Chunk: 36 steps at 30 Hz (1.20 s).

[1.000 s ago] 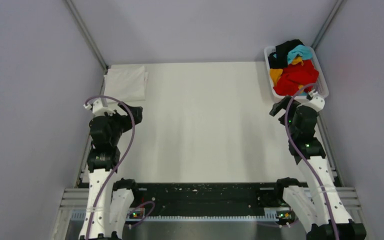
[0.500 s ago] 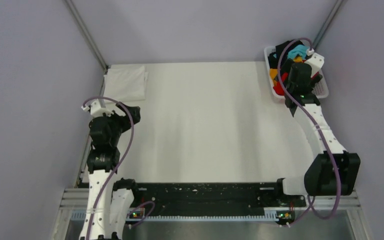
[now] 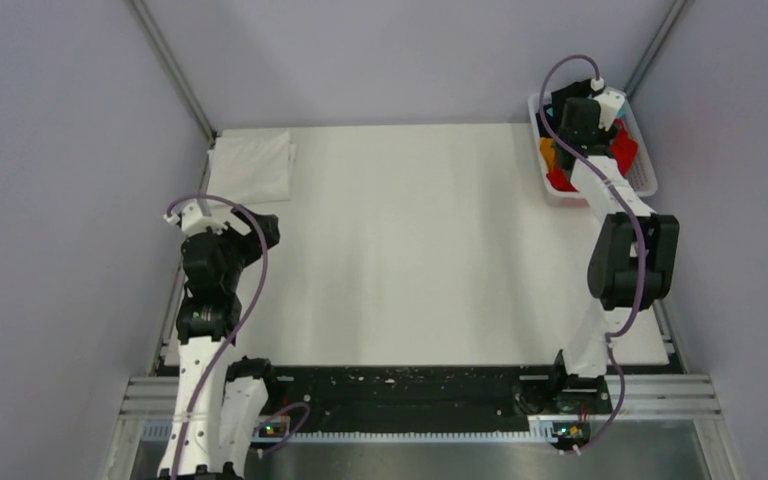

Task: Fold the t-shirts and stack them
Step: Grab crumpled tshirt from bin with the right arm

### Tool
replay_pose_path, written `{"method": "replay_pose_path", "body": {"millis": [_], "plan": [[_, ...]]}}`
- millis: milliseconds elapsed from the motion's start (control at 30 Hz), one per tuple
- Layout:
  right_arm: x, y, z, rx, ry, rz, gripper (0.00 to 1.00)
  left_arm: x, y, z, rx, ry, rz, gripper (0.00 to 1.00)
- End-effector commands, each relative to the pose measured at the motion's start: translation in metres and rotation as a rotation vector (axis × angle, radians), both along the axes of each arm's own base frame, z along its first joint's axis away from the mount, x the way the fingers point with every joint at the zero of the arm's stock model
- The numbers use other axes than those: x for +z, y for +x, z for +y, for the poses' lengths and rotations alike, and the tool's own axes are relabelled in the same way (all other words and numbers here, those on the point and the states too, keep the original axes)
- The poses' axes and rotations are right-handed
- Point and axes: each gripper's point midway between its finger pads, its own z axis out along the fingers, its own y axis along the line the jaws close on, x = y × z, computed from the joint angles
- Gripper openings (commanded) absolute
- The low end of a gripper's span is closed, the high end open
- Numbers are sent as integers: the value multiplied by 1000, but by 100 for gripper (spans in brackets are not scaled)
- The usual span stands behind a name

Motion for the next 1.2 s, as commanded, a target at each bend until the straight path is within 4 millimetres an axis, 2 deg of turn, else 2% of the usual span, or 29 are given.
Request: {"method": "replay_pose_path", "body": {"millis": [0,67,267,367,400,467,600,733,900,1033,1100,1167], "plan": [[14,13,-16,-50,-20,-21,59,6,5,3,18,-1,-28,99],[14,14,-17,-58,-14,-28,50,4,6,3,14,-4,-22,99],[25,9,-24,-75,5,-63,0,1,5,4,25,-3,-9,99],[48,8,-26,-54,12,-122,0,4,5,5,27,-2,-12,99],[61,7,-26,-43,9,-150,0,5,4,5,26,-2,-13,99],[102,3,-27,-30,-20,-224,0,5,3,4,25,-2,-15,99],[196,-17,-28,-21,-77,-403,0,7,1,4,28,-9,-25,99],[284,-58,-28,-37,-119,-566,0,10,3,-1,4,-21,-39,99],[377,-112,-17,3,-132,-782,0,12,5,0,12,-32,-20,99],[424,-138,4,107,-106,-873,0,6,5,-1,3,-34,17,99],[448,-150,24,215,-75,-940,0,4,5,-4,-15,-35,28,99],[462,-157,49,349,-37,-979,0,3,5,-7,-30,-40,31,99]]}}
